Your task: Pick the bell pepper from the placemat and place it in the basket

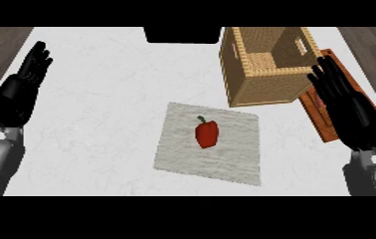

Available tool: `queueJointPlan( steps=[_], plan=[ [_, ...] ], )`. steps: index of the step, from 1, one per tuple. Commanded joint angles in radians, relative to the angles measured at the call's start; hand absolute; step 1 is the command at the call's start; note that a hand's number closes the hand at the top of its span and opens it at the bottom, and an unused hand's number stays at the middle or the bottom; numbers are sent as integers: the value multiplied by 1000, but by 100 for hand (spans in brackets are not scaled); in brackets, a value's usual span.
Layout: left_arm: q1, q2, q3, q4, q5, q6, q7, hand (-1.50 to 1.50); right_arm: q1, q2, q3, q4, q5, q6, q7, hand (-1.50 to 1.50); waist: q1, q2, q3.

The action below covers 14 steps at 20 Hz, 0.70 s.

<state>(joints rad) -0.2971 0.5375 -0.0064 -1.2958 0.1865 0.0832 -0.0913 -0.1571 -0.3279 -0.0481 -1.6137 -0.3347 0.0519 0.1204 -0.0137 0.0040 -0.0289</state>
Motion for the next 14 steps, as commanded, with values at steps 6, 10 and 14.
queueJointPlan(
  steps=[6, 10, 14],
  plan=[
    [0, -89, -98, 47, -45, 29, 117, 0, -97, 161, 61, 200, -165, 297, -319, 150, 77, 31, 42],
    [20, -134, -142, 46, -44, 32, 194, 0, -97, 296, 195, 44, 0, 344, -668, -150, 52, 3, 36],
    [53, -121, -133, -39, -39, 54, 285, 0, -4, 324, 312, 84, 270, 42, -806, -150, 34, -9, 30]
  ],
)
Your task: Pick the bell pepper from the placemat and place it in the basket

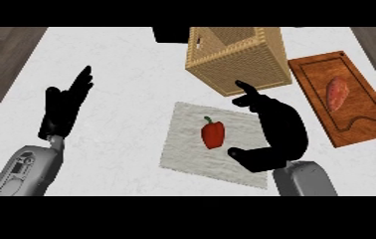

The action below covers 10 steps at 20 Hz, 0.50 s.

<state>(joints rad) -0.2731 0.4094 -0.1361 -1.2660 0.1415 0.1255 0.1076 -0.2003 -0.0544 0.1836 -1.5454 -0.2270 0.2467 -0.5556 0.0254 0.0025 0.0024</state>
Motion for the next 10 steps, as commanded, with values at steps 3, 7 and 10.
queueJointPlan(
  steps=[3, 7, 10],
  plan=[
    [-24, -25, -17, 0, -26, 44, 89, 0, 26, -44, 60, -20, 344, -254, 39, -150, -41, -8, -4],
    [21, -18, -13, -14, -35, 50, 54, 0, -23, -250, 2, -74, 507, -273, 222, -150, -45, -15, -8],
    [37, -1, 3, -32, -16, 30, 59, 0, -3, -383, 44, -126, 581, -161, 332, -150, -42, -15, -6]
  ],
)
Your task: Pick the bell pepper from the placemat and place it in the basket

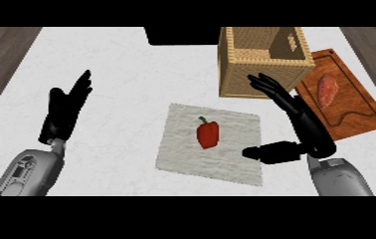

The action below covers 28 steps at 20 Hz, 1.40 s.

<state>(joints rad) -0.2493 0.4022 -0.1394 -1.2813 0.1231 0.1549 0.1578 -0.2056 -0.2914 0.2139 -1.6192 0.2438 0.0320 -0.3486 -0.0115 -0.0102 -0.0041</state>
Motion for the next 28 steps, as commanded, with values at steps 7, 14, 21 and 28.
queueJointPlan(
  steps=[7, 14, 21, 28],
  plan=[
    [-18, 2, 12, -9, 0, -13, 39, 0, -95, -315, 61, -183, -27, 464, 353, -150, 5, 6, 2],
    [55, -52, 20, -54, -52, -20, -2, 0, -147, -222, 1, -218, -103, 572, 524, -150, 15, 10, 4],
    [50, -94, 48, -52, -109, -27, 14, 0, 5, -136, -25, -196, 97, 456, 351, -150, 12, 11, 4],
    [27, -90, 112, -60, -111, -96, 44, 0, 30, -37, -3, -230, 209, 418, 404, -150, 10, 10, 4]
  ],
)
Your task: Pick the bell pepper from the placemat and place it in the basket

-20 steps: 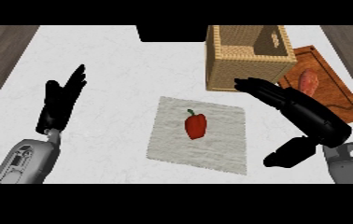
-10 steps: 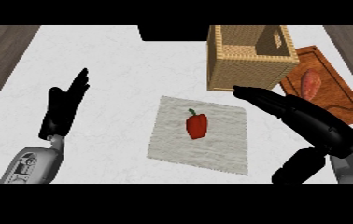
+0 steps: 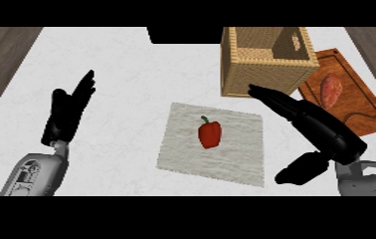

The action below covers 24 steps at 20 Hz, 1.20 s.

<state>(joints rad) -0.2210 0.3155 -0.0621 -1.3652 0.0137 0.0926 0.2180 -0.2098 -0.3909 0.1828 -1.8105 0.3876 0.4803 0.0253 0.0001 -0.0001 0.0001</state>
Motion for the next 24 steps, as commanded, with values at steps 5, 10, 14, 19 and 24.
queueJointPlan(
  steps=[5, 10, 14, 19, 24],
  plan=[
    [-54, -57, 44, 144, -49, -20, -95, 0, -45, 105, 27, 179, 119, -42, -93, -150, 0, 2, 0],
    [-43, -12, 61, -63, -31, -57, 108, 0, -75, 193, 80, 263, 205, -104, -98, -150, 5, 0, 0],
    [20, -70, 46, -51, -95, -47, 24, 0, -39, 207, 61, 282, 251, -112, -161, -150, 2, 0, 0],
    [9, -31, 101, -13, -63, -102, -2, 0, -126, 292, 89, 437, 321, -183, -161, -150, 5, 1, 0],
    [-109, -91, 117, 147, -101, -65, -39, 0, -132, 323, 83, 464, 351, -202, -179, -150, -2, 2, 0]
  ],
)
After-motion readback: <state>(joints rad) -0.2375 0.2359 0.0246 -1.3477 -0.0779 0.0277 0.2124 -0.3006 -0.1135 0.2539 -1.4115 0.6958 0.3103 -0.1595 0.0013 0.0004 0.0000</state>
